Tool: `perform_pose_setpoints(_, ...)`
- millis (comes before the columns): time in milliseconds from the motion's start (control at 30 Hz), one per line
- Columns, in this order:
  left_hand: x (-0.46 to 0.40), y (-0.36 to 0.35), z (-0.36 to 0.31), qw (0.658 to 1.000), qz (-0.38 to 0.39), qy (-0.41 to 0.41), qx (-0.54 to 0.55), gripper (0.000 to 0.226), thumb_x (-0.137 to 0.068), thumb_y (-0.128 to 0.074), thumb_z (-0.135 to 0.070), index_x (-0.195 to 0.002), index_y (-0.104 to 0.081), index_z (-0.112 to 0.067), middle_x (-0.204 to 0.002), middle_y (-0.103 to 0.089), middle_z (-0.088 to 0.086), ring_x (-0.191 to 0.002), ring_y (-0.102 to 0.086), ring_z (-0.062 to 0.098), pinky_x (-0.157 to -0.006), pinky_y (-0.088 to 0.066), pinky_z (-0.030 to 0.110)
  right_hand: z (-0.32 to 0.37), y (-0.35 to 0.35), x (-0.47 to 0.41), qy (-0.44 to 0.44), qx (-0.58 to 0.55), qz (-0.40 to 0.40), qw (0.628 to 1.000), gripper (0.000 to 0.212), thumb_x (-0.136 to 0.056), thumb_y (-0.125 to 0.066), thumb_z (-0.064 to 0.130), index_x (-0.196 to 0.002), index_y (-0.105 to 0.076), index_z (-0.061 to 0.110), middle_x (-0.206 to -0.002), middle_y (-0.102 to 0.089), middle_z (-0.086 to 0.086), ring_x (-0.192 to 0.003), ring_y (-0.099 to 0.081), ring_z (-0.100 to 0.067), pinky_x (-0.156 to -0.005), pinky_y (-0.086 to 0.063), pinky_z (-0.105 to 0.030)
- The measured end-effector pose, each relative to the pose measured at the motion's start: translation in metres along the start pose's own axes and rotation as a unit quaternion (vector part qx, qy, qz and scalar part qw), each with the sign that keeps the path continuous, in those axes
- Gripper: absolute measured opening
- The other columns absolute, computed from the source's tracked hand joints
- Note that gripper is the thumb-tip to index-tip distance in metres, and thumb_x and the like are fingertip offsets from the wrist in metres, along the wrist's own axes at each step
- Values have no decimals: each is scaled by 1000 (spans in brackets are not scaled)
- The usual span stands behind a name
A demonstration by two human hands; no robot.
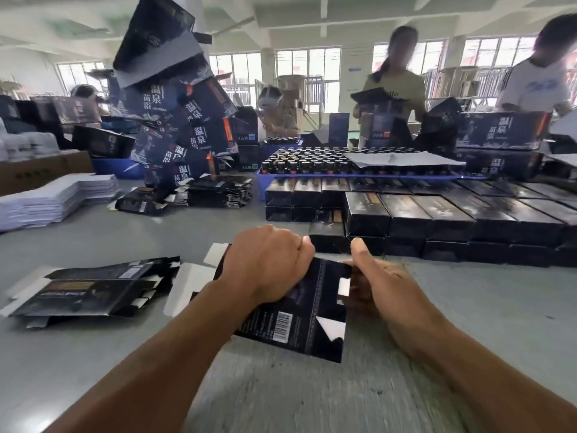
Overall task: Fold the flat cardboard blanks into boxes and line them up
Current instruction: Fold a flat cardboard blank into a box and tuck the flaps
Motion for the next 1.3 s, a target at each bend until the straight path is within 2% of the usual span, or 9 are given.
perform_pose_setpoints(100, -1, 3, 7, 999, 8, 16, 33, 56, -103, -34, -37, -53, -48, -19, -51, -46, -4, -47, -46, 11, -61, -50, 37, -4, 4, -2, -26, -50, -43, 997, 64, -91, -43, 71, -97, -75, 15, -89, -79, -4, -82, -77, -18, -83, -58, -41)
perform_pose_setpoints(233, 2, 6, 17, 996, 2, 38, 81, 62, -105, -32, -40, -56, -60, -16, -54, -62, -2, -50, -59, 14, -66, -54, 40, -2, 1, -3, -23, -62, -25, 998, 61, -87, -47, 72, -87, -77, 19, -91, -78, -7, -80, -76, -20, -76, -56, -38)
perform_pose_setpoints(333, 3, 5, 17, 996, -5, 55, 64, 68, -106, -27, -45, -54, -61, -16, -54, -62, -2, -53, -60, 16, -67, -53, 40, -3, -6, -3, -18, -68, 36, 997, 64, -80, -59, 76, -98, -79, 19, -103, -77, -9, -93, -74, -26, -87, -58, -46)
perform_pose_setpoints(433, 5, 5, 14, 997, -25, 67, 39, 66, -107, -28, -44, -52, -50, -17, -51, -54, 0, -50, -54, 19, -58, -43, 36, -3, -14, 2, -10, -39, 90, 995, 57, -82, -66, 68, -111, -75, 19, -111, -76, -7, -105, -72, -29, -98, -55, -50)
perform_pose_setpoints(567, 5, 3, 9, 997, -12, 80, 4, 58, -106, -27, -42, -57, -47, -18, -59, -50, 1, -56, -54, 24, -60, -42, 37, -1, -16, 4, -11, -68, 85, 994, 41, -88, -66, 49, -108, -76, 14, -108, -76, -11, -104, -72, -34, -96, -56, -52)
perform_pose_setpoints(833, 9, 3, 11, 992, 2, 127, -9, 47, -97, -36, -35, -54, -46, -18, -60, -47, 2, -53, -44, 18, -49, -23, 34, 0, -17, 6, -4, -83, 85, 993, 40, -87, -68, 45, -105, -75, 10, -106, -76, -14, -93, -72, -28, -87, -59, -44)
perform_pose_setpoints(1000, 10, 1, 9, 993, -9, 117, -6, 48, -96, -37, -33, -52, -46, -18, -56, -46, 2, -50, -44, 18, -47, -21, 31, -1, -16, 5, -20, -100, 71, 992, 33, -95, -65, 25, -110, -67, -4, -105, -75, -16, -88, -72, -26, -85, -57, -46)
perform_pose_setpoints(1133, 12, 0, 8, 995, -33, 88, -18, 51, -99, -37, -32, -50, -41, -18, -51, -42, -1, -46, -41, 16, -47, -18, 31, -3, -15, 6, -22, -101, 67, 992, 25, -95, -64, 22, -110, -71, 3, -104, -76, -14, -93, -73, -29, -88, -59, -48)
perform_pose_setpoints(1300, 20, 2, 3, 998, -45, 51, 10, 54, -103, -18, -55, -66, -42, -23, -59, -47, -6, -53, -45, 18, -55, -34, 34, -1, -15, 5, -10, -99, 60, 993, 20, -96, -65, 21, -104, -73, 6, -102, -77, -12, -88, -74, -23, -77, -60, -38)
Point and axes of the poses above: each hand's wrist, its own x-axis away from the middle knuckle, its own y-axis out of the back of the hand, z = x × y, the point moved 4 cm from there along -x, towards the middle knuckle
